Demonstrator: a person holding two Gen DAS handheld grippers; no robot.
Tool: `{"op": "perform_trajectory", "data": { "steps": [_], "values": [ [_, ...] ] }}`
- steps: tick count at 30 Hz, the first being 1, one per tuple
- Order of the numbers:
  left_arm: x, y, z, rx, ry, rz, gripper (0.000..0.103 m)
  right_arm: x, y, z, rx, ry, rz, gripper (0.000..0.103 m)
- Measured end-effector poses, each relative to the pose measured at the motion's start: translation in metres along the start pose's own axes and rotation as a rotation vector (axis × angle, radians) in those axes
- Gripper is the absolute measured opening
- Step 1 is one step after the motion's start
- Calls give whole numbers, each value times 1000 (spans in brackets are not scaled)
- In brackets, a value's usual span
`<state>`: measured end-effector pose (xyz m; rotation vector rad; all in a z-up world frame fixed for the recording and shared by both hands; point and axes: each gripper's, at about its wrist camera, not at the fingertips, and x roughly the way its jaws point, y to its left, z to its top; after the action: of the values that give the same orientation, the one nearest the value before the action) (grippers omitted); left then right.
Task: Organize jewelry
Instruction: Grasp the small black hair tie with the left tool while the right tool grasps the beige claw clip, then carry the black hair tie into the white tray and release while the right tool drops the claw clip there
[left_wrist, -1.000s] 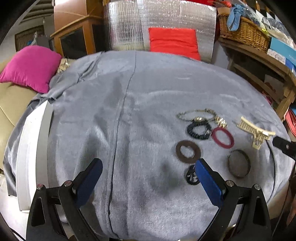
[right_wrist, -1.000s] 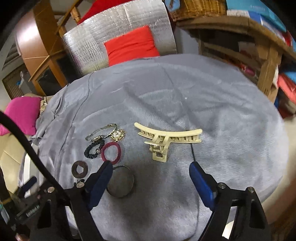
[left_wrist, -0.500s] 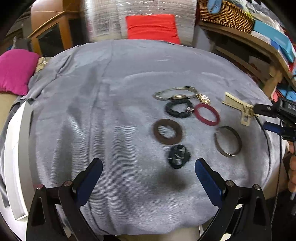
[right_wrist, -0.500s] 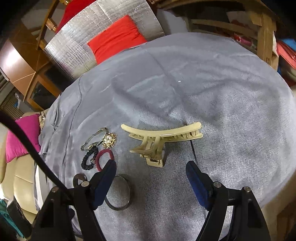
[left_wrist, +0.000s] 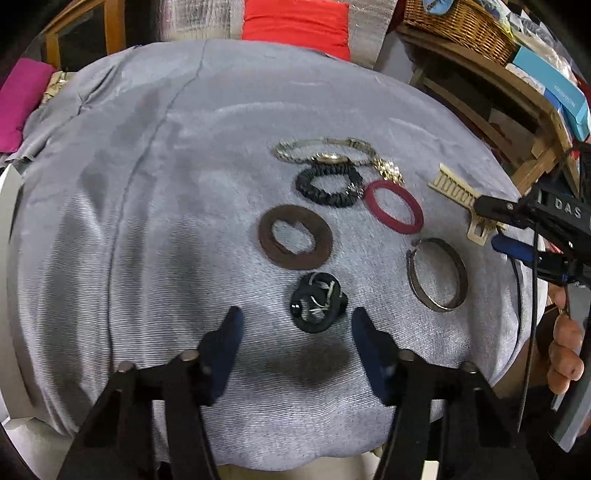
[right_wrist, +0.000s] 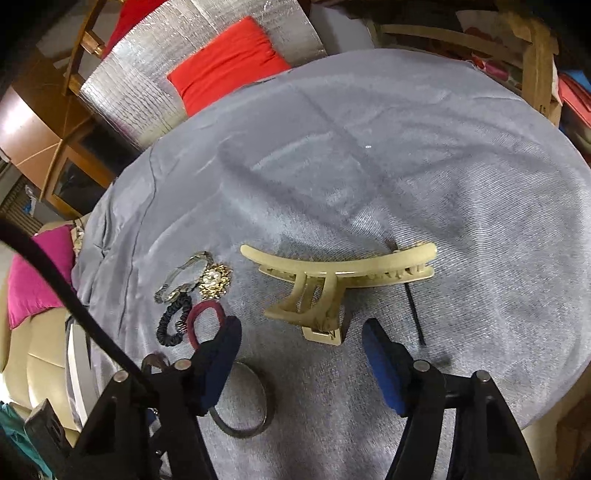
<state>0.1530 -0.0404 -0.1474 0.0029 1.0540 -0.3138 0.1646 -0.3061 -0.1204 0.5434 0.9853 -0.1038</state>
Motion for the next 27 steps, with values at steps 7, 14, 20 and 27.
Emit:
{"op": "perform_trajectory", "data": {
  "steps": [7, 14, 20, 27],
  "values": [
    [5, -4, 2, 9, -25, 7, 39, 12, 6, 5, -13, -21, -99, 49],
    [3, -5, -1, 14, -49, 2, 19, 14, 7, 3, -41, -60, -153, 31],
    [-5, 6, -2, -13, -64, -18, 13, 2, 7, -7, -67, -96, -148, 31],
    [-19, 19, -2, -38, -101, -31, 12, -21, 15, -10, -104, -184, -108, 31]
  ]
}}
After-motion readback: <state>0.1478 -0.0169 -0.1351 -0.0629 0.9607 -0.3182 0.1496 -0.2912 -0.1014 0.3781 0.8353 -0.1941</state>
